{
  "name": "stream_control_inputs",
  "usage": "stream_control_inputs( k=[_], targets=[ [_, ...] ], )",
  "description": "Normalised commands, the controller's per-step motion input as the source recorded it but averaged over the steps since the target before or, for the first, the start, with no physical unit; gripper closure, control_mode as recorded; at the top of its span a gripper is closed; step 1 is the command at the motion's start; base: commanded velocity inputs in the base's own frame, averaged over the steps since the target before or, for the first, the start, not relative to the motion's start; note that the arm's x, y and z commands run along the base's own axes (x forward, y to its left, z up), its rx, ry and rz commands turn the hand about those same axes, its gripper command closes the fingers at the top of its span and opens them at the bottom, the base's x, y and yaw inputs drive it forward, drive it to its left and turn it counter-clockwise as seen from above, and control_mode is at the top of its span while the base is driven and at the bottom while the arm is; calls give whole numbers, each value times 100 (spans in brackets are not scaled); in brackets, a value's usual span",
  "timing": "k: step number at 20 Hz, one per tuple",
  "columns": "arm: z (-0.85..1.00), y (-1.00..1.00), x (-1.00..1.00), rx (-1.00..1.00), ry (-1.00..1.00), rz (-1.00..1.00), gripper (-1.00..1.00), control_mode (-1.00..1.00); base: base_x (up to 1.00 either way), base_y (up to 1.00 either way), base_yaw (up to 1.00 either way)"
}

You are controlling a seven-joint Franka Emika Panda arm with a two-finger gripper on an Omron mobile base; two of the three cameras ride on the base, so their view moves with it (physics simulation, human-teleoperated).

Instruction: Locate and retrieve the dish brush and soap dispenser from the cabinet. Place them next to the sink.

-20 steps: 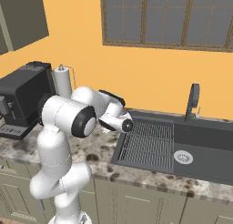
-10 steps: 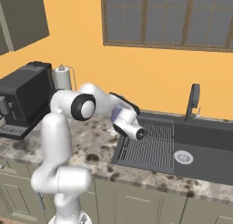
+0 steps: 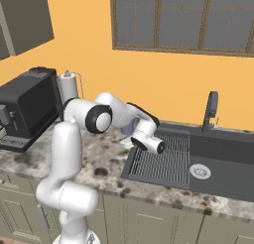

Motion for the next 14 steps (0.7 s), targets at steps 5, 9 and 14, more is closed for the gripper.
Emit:
stream_control_inputs(
  k=[5, 9, 14],
  targets=[
    [32, 14, -23, -6, 24, -9, -100, -100, 0, 0, 0],
    [26, 0, -27, 0, 31, -15, -100, -100, 0, 0, 0],
    [38, 9, -23, -5, 29, -11, -100, -100, 0, 0, 0]
  ],
)
